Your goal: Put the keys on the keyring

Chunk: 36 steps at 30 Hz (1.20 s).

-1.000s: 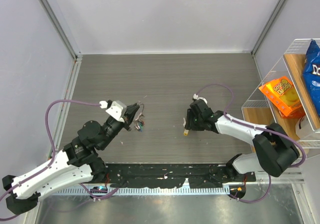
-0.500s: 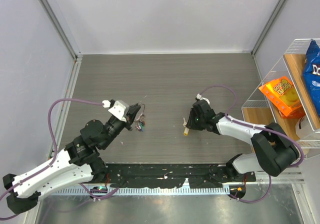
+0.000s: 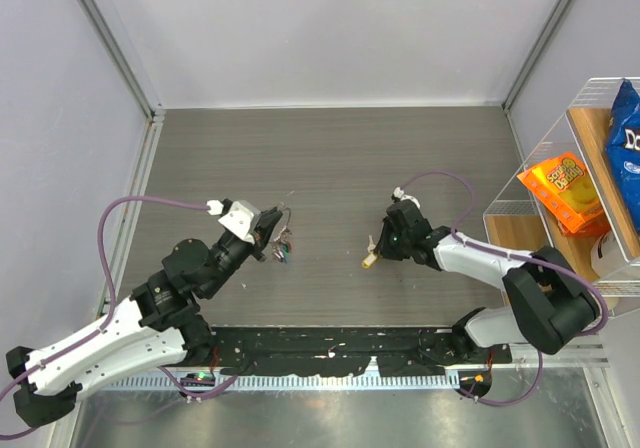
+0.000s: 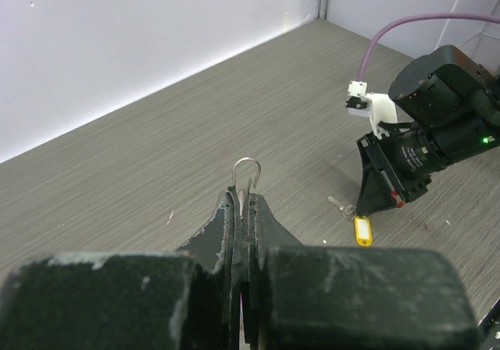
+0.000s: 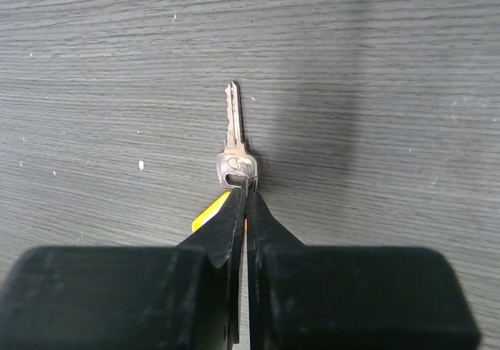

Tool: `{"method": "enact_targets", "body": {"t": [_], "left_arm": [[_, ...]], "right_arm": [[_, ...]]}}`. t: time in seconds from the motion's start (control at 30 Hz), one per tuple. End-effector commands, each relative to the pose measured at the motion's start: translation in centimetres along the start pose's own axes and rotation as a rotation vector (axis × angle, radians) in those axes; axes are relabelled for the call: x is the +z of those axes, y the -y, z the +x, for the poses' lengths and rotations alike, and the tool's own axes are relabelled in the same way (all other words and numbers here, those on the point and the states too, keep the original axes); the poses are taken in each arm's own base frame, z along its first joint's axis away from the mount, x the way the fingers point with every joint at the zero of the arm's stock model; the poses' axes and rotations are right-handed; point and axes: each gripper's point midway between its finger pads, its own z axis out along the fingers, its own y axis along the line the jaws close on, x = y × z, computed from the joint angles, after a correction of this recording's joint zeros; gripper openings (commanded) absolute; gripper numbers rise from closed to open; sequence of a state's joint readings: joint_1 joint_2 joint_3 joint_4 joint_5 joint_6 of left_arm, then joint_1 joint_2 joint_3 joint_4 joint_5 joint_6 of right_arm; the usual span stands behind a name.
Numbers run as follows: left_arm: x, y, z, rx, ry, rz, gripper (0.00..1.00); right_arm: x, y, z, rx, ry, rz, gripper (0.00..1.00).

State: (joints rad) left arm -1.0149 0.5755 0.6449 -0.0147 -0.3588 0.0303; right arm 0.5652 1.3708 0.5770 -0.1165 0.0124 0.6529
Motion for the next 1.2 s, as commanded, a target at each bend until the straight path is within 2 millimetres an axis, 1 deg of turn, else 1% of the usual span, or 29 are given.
{"method": "enact_targets", "body": {"t": [0.0,0.13,0.17,0.2,0.27,0.3,0.33,0.37,0.4,0.43,0.53,0.57,0.6,0.63,0.67,0.7,0.73,0.77,0.8,0.83,0.87,0.93,0.97,1.0,1.03,1.07,1.1,1.13,1.17], "left_arm": [[0.2,-0.2,-2.0,-0.026,0.07,-0.011,0.0],[0.1,-0.2,-2.1,-0.029,0.073,-0.01,0.0],[0.1,-0.1,-2.1,-0.03,0.074,-0.005,0.0],[0.1,-0.1,-2.0,-0.031,0.072,-0.003,0.0],[0.1,0.1,-2.2,-0.033,0.075,0.009,0.0],[0.1,0.2,-2.2,-0.033,0.077,0.015,0.0],[0.1,0.4,-2.3,-0.035,0.081,0.025,0.0],[0.1,0.6,-2.5,-0.035,0.083,0.037,0.0],[0.1,0.8,-2.6,-0.036,0.088,0.046,0.0],[0.0,1.0,-2.7,-0.035,0.091,0.06,0.0],[-0.1,2.0,-3.2,-0.034,0.11,0.121,0.0],[-0.2,2.4,-3.4,-0.035,0.117,0.142,0.0],[-0.3,2.7,-3.6,-0.034,0.124,0.162,0.0],[-0.4,3.0,-3.7,-0.036,0.131,0.181,0.0],[-0.5,3.3,-3.7,-0.034,0.135,0.199,0.0],[-0.6,3.5,-3.9,-0.034,0.142,0.216,0.0],[-0.7,3.7,-4.1,-0.033,0.151,0.229,0.0],[-0.8,4.0,-4.2,-0.032,0.157,0.246,0.0],[-1.0,4.3,-4.3,-0.031,0.165,0.261,0.0],[-1.1,4.4,-4.5,-0.031,0.174,0.273,0.0],[-1.3,4.6,-4.7,-0.03,0.183,0.286,0.0],[-1.5,5.0,-5.1,-0.029,0.201,0.312,0.0],[-1.7,5.1,-5.2,-0.027,0.208,0.323,0.0],[-1.8,5.3,-5.3,-0.027,0.214,0.332,0.0],[-1.9,5.3,-5.5,-0.026,0.224,0.337,0.0],[-1.9,5.3,-5.5,-0.031,0.229,0.335,0.0],[-1.9,5.3,-5.6,-0.033,0.233,0.333,0.0],[-2.1,5.9,-5.5,-0.03,0.24,0.368,0.0],[-2.2,5.9,-5.7,-0.032,0.249,0.37,0.0]], "right_arm": [[-1.5,-0.3,-1.6,-0.021,0.072,-0.016,0.06],[-4.0,-0.9,-3.0,-0.066,0.128,-0.037,0.06],[-4.9,-1.4,-3.5,-0.087,0.151,-0.064,0.06],[-5.6,-2.2,-3.7,-0.101,0.153,-0.103,0.06],[-7.7,-4.3,-3.9,-0.155,0.161,-0.222,0.06],[-9.1,-5.2,-4.4,-0.194,0.192,-0.272,0.06],[-10.1,-6.3,-4.3,-0.238,0.185,-0.335,0.06],[-11.8,-7.6,-4.9,-0.266,0.212,-0.393,0.06],[-12.6,-8.1,-4.2,-0.309,0.184,-0.436,0.06],[-14.0,-9.3,-3.9,-0.334,0.158,-0.501,0.06],[-16.9,-11.4,-3.4,-0.426,0.127,-0.636,0.06],[-18.2,-12.4,-3.0,-0.453,0.106,-0.707,0.06],[-18.9,-12.9,-2.9,-0.472,0.104,-0.74,0.06],[-20.1,-13.7,-2.3,-0.504,0.088,-0.815,0.06],[-20.7,-14.1,-2.2,-0.517,0.082,-0.85,0.06],[-21.9,-14.9,-1.8,-0.538,0.07,-0.92,0.06],[-22.5,-15.3,-1.7,-0.545,0.063,-0.957,0.06],[-23.8,-16.2,-1.3,-0.555,0.048,-1.042,0.06],[-24.3,-16.5,-0.8,-0.553,0.026,-1.083,0.06],[-25.4,-17.2,-0.7,-0.554,0.017,-1.148,0.06],[-25.6,-17.4,-0.4,-0.553,-0.001,-1.174,0.06],[-27.2,-18.5,-0.5,-0.564,0.017,-1.264,0.06],[-27.5,-18.6,-0.4,-0.524,-0.015,-1.277,0.06],[-28.4,-19.3,-0.8,-0.545,0.027,-1.326,0.06],[-28.7,-19.5,-0.8,-0.51,0.0,-1.337,0.06],[-29.4,-19.9,-0.9,-0.527,0.014,-1.369,0.06],[-29.6,-20.3,-1.0,-0.502,-0.007,-1.379,0.06],[-30.2,-20.7,-1.0,-0.514,-0.001,-1.405,0.06],[-30.2,-21.0,-0.9,-0.495,-0.026,-1.411,0.06]]}}
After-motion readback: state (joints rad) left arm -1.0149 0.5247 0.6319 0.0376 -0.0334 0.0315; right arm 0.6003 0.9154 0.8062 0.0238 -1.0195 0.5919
